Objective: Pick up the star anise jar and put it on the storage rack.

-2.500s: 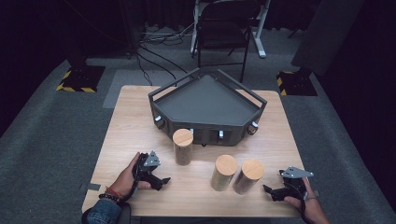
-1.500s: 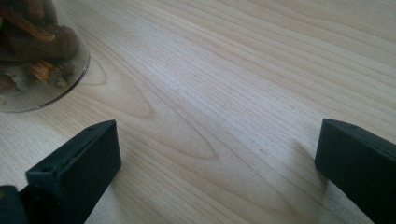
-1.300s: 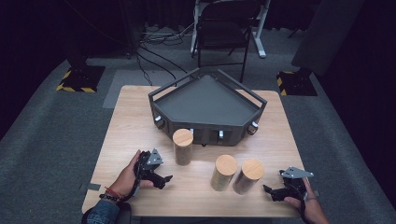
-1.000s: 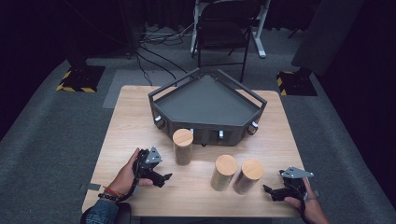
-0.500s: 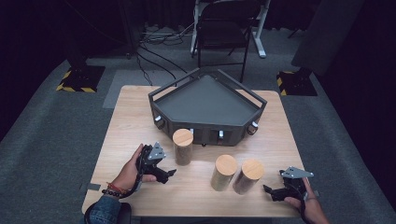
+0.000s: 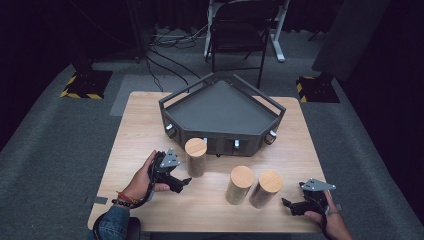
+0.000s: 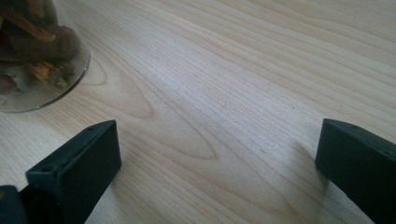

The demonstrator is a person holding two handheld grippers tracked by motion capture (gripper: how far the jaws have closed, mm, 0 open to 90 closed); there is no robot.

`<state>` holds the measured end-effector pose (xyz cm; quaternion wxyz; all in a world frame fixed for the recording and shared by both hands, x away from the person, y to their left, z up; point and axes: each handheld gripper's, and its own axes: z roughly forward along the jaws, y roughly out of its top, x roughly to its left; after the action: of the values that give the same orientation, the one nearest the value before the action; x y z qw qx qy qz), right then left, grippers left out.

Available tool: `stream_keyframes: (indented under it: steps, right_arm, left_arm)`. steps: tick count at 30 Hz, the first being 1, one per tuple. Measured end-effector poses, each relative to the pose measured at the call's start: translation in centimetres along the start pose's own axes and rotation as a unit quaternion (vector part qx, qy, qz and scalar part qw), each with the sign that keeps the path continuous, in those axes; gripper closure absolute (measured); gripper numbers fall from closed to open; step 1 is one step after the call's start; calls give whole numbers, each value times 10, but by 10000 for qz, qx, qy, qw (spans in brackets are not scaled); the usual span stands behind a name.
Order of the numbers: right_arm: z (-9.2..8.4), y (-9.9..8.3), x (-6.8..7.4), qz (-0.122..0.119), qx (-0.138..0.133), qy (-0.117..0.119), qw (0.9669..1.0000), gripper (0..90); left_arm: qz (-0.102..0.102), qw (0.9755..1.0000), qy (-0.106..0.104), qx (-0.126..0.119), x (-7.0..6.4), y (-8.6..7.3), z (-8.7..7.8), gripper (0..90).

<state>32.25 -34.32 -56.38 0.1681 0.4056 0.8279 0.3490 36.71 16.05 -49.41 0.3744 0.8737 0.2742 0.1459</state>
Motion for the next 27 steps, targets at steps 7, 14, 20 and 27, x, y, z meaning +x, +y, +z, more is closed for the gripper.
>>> stream_keyframes:
  steps: [7,14,20,27]
  right_arm:
    - [0,0,0,-1,0,1,10000,0]
    - [0,0,0,0,0,1,10000,0]
    - [0,0,0,-1,0,1,10000,0]
    - [0,0,0,0,0,2,10000,0]
  left_arm:
    - [236,9996,-29,124,5,7,7,26]
    - [176,9998,-81,61,10,17,15,29]
    - [156,9998,-108,3,9,23,19,31]
    - [40,9998,-129,-125,8,29,23,45]
